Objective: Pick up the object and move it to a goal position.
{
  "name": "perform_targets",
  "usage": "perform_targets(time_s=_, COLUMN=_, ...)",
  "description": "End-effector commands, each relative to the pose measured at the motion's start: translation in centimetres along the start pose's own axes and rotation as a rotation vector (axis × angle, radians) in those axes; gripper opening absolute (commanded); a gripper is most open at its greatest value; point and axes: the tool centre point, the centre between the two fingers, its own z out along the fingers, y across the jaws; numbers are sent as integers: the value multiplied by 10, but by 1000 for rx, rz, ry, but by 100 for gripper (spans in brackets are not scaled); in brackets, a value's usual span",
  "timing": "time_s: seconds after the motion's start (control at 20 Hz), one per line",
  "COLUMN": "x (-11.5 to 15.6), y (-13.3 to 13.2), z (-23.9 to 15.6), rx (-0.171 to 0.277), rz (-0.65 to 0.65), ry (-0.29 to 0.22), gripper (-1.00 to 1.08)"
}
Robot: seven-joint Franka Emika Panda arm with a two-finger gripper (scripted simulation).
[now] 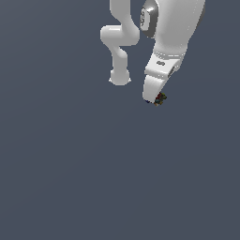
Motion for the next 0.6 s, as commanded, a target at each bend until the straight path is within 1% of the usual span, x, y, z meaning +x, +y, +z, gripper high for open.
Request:
perform_targets(time_s=0.0, x=9, y=-4, z=-18, rx=1, rz=1, ry=0, gripper=-100)
perform_targets(time_s=0.25, x=21, y=-8, z=-40, rx=1, rz=2, ry=0, gripper=-100)
perform_targets(time_s=0.55, x=27, y=-10, z=-51, rx=2, rz=2, ry=-1, gripper=-100)
